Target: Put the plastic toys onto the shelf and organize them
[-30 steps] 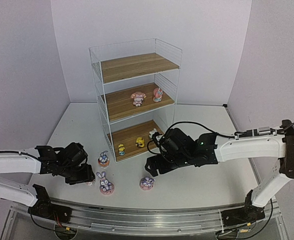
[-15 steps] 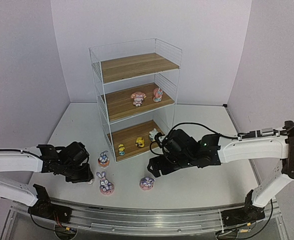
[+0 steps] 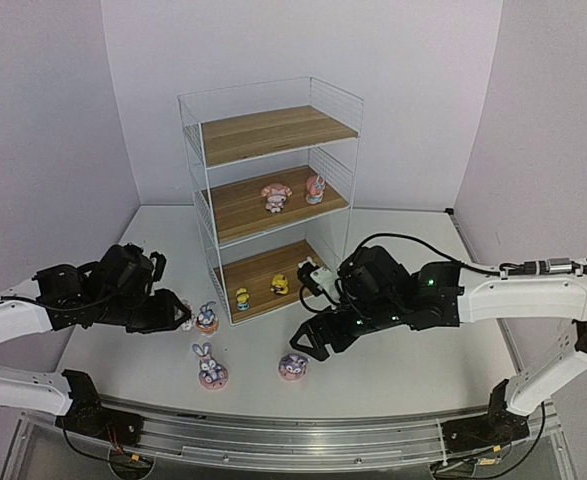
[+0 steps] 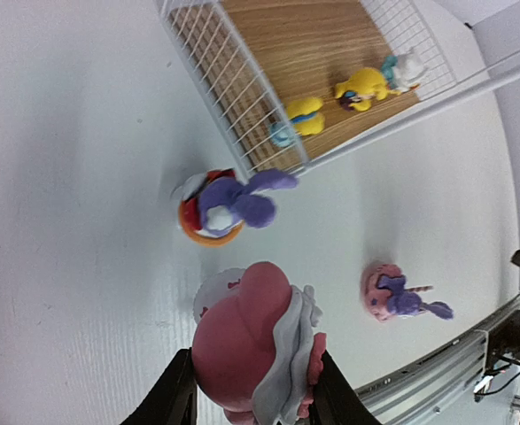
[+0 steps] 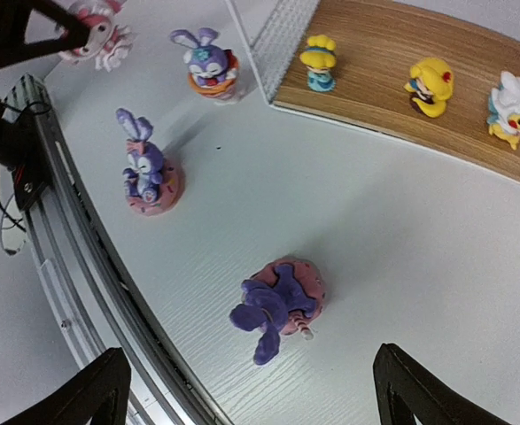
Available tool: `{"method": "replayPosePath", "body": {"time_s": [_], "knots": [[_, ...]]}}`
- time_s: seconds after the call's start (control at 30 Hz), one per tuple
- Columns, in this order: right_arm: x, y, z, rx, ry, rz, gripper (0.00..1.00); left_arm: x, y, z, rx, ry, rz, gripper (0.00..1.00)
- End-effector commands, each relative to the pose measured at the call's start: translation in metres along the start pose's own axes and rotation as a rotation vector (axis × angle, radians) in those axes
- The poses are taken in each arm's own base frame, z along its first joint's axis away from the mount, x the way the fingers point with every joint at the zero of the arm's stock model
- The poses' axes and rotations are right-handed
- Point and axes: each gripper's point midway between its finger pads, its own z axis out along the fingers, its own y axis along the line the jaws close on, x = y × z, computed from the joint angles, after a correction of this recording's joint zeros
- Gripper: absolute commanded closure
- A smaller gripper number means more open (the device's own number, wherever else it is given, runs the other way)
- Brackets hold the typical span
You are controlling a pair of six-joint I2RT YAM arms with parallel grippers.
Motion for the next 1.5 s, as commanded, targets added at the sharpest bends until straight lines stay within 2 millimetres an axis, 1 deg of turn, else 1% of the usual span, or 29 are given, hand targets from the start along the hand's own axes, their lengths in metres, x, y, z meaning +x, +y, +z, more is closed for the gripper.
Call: {"method": "replayPosePath", "body": {"time_s": [0.0,0.07,0.13,0.17,0.2,0.3,0.37,0.43,0.5,0.53,0.6,0.7,0.77,0.8,0.87,0.97,1.07,1.17,1.27,1.4,1.47], "knots": [[-0.035,0.051,-0.04,-0.242,-0.101,-0.184,0.07,-0.041,-0.062,-0.045,0.24,-0.11,0.115,1.0],[-0.042,0.065,-0.051,-0.306,-0.117,-0.203,0.07,-0.042,-0.091,-0.058,0.378,-0.103,0.202,1.0],[-0.047,0.072,-0.06,-0.343,-0.133,-0.207,0.07,-0.043,-0.125,-0.072,0.545,-0.118,0.324,1.0],[-0.051,0.073,-0.064,-0.348,-0.143,-0.193,0.06,-0.038,-0.137,-0.076,0.616,-0.108,0.391,1.0],[-0.053,0.076,-0.068,-0.36,-0.148,-0.187,0.06,-0.038,-0.15,-0.082,0.68,-0.118,0.444,1.0],[-0.051,0.09,-0.084,-0.447,-0.14,-0.203,0.06,-0.021,-0.175,-0.086,0.836,-0.077,0.643,1.0],[-0.048,0.097,-0.096,-0.499,-0.134,-0.229,0.07,-0.001,-0.186,-0.09,0.965,-0.034,0.783,1.0],[-0.043,0.1,-0.105,-0.516,-0.121,-0.253,0.08,0.008,-0.19,-0.095,1.025,-0.035,0.874,1.0],[-0.04,0.101,-0.111,-0.531,-0.115,-0.274,0.07,0.019,-0.194,-0.109,1.123,-0.059,1.017,1.0],[-0.038,0.105,-0.114,-0.558,-0.109,-0.288,0.07,0.022,-0.195,-0.111,1.143,-0.072,1.063,1.0],[-0.039,0.11,-0.117,-0.587,-0.1,-0.293,0.07,0.024,-0.198,-0.114,1.165,-0.083,1.128,1.0],[-0.04,0.116,-0.115,-0.616,-0.082,-0.312,0.07,0.035,-0.204,-0.115,1.23,-0.029,1.21,1.0],[-0.046,0.12,-0.116,-0.628,-0.093,-0.334,0.08,0.041,-0.21,-0.106,1.214,0.009,1.238,1.0],[-0.05,0.119,-0.115,-0.612,-0.099,-0.332,0.08,0.044,-0.213,-0.1,1.196,0.028,1.248,1.0],[-0.06,0.117,-0.114,-0.577,-0.118,-0.332,0.09,0.048,-0.217,-0.094,1.197,0.06,1.255,0.99],[-0.067,0.109,-0.107,-0.515,-0.136,-0.355,0.11,0.049,-0.221,-0.092,1.213,0.083,1.249,1.0],[-0.066,0.107,-0.099,-0.494,-0.123,-0.389,0.15,0.048,-0.225,-0.094,1.226,0.086,1.232,1.0],[-0.063,0.108,-0.091,-0.503,-0.089,-0.387,0.18,0.044,-0.228,-0.088,1.193,0.107,1.193,1.0],[-0.057,0.111,-0.082,-0.532,-0.045,-0.39,0.22,0.044,-0.231,-0.082,1.181,0.142,1.167,1.0],[-0.056,0.11,-0.075,-0.524,-0.023,-0.383,0.3,0.044,-0.232,-0.075,1.173,0.172,1.147,1.0],[-0.055,0.109,-0.072,-0.519,-0.015,-0.378,0.38,0.045,-0.233,-0.073,1.175,0.185,1.138,1.0]]}}
